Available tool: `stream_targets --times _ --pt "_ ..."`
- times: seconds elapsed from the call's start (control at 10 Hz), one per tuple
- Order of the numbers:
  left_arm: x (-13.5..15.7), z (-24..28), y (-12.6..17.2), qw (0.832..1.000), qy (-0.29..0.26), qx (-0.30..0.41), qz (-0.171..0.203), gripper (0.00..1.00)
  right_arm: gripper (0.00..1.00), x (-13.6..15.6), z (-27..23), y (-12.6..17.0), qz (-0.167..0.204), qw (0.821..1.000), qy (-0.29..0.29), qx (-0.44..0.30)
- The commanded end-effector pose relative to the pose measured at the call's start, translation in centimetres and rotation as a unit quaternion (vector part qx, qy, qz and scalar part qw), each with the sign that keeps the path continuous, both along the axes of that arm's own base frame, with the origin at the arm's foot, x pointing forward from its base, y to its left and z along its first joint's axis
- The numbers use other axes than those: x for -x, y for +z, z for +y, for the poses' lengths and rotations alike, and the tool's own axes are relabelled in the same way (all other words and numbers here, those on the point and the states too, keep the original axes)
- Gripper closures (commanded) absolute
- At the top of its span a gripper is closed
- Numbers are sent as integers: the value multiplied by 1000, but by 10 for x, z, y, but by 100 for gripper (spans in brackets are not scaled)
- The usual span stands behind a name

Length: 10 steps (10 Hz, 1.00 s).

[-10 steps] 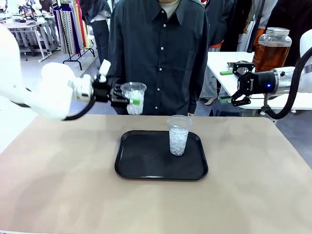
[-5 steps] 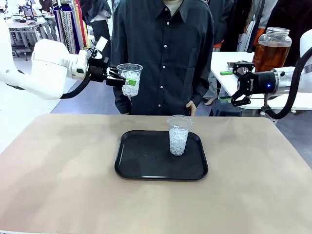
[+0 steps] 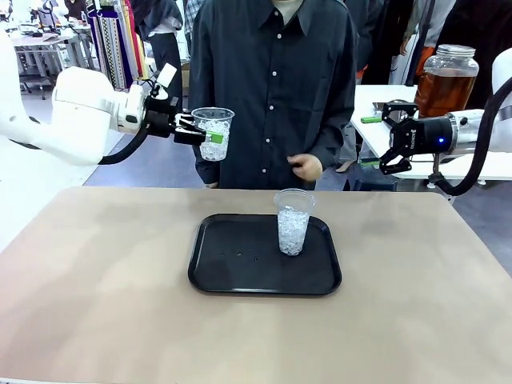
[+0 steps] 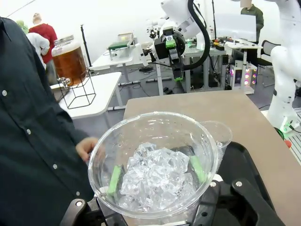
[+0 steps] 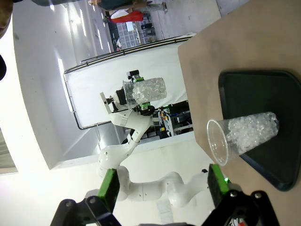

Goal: Pour the drink into the iced cup.
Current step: Open the gripper to release the iced cup you were holding.

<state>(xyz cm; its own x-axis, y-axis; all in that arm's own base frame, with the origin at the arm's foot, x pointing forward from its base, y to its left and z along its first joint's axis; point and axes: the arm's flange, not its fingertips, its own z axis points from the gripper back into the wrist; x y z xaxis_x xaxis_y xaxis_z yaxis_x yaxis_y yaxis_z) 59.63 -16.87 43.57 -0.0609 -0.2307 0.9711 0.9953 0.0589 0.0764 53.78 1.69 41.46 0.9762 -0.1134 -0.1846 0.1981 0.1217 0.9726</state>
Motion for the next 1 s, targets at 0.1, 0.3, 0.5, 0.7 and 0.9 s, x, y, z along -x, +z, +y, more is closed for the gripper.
stream_targets --times 0.1,0.3,0.5,0.7,0.9 --pt "3 1 3 1000 4 9 -6 32 0 -1 0 1 -1 1000 0 0" --pt "3 1 3 1000 4 9 -6 32 0 -1 0 1 -1 1000 0 0" --pt "3 1 3 1000 4 9 -6 32 0 -1 0 1 -1 1000 0 0" --pt "3 1 3 1000 4 9 -6 32 0 -1 0 1 -1 1000 0 0" --pt "3 1 3 1000 4 9 -6 32 0 -1 0 1 -1 1000 0 0"
